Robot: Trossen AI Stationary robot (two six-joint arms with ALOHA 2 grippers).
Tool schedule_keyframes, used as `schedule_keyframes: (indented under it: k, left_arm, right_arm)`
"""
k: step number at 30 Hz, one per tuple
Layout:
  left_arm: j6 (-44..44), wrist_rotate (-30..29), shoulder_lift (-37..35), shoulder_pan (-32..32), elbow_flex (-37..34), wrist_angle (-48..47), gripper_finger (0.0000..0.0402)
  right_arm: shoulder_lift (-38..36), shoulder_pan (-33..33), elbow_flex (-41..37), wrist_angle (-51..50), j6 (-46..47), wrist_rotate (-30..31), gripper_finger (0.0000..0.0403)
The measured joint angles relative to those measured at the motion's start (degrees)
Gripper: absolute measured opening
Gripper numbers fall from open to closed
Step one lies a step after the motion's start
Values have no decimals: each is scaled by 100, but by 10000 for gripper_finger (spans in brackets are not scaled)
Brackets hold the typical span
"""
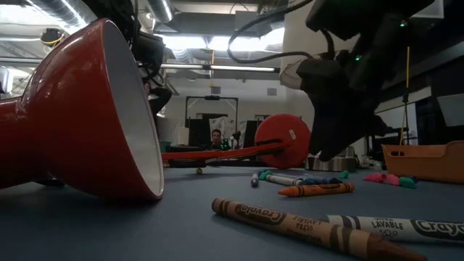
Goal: Sort crayons
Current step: Put the right dark blue crayon into the left orange bin
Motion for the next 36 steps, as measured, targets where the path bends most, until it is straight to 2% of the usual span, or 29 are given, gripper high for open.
schedule_keyframes:
  k: [5,17,29,36]
  left_arm:
    - [2,4,0,0,0,71,147]
    - [2,5,0,-4,-1,112,136]
    - [2,6,0,-9,0,121,135]
    - [2,6,-2,-9,-1,149,135]
  right_arm:
    - [56,221,0,24,249,164,140]
    - [450,642,0,413,334,126,140]
    - [599,620,0,473,334,302,140]
    - [695,620,26,263,330,25,140]
